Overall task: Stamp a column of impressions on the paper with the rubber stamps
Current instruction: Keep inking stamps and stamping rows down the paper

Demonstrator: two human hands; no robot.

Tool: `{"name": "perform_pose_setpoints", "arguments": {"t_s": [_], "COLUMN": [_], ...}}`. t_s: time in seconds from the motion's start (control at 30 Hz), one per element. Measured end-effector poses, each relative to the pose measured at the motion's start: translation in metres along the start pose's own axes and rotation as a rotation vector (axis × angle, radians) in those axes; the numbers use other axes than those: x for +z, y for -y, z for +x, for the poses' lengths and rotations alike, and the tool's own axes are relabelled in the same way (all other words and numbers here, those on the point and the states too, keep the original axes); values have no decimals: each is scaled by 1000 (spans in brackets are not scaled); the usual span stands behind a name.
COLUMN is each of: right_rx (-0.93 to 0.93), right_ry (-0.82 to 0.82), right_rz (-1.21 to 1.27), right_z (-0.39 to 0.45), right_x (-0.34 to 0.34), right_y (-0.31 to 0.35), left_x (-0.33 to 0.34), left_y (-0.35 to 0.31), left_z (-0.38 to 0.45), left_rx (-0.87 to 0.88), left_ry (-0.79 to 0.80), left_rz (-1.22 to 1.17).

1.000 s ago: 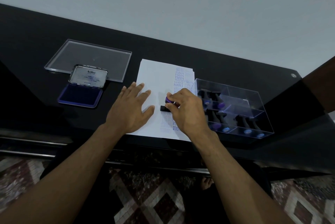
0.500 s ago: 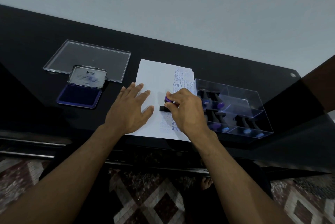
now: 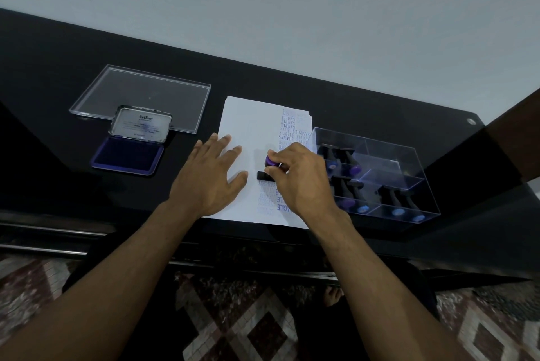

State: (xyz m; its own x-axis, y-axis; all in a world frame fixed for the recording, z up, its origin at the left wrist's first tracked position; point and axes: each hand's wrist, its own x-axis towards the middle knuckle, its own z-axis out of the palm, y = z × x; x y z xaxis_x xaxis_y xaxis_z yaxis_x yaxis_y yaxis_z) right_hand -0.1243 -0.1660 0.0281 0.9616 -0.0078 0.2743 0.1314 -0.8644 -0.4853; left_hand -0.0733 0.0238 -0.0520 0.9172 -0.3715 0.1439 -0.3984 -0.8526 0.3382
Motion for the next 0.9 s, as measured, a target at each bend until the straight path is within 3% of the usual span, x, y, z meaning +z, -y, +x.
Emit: {"name": "perform_pose_setpoints", "arguments": {"t_s": [0.37, 0.6, 0.73, 0.9], "right_rx": [35, 277, 424, 454], "right_ry": [-8, -319, -341, -336], "right_rz": [0, 335, 516, 604], "right_z": [-2, -1, -2, -3], "right_x": [0, -17, -23, -26], "right_y": [0, -10, -22, -24], "left_x": [0, 0, 0, 0], "left_y": [1, 1, 1, 1], "left_z": [0, -1, 0, 0], "left_rx": [-5, 6, 1, -7], "left_ry": [6, -4, 2, 9], "left_rz": [1, -10, 2, 3]}}
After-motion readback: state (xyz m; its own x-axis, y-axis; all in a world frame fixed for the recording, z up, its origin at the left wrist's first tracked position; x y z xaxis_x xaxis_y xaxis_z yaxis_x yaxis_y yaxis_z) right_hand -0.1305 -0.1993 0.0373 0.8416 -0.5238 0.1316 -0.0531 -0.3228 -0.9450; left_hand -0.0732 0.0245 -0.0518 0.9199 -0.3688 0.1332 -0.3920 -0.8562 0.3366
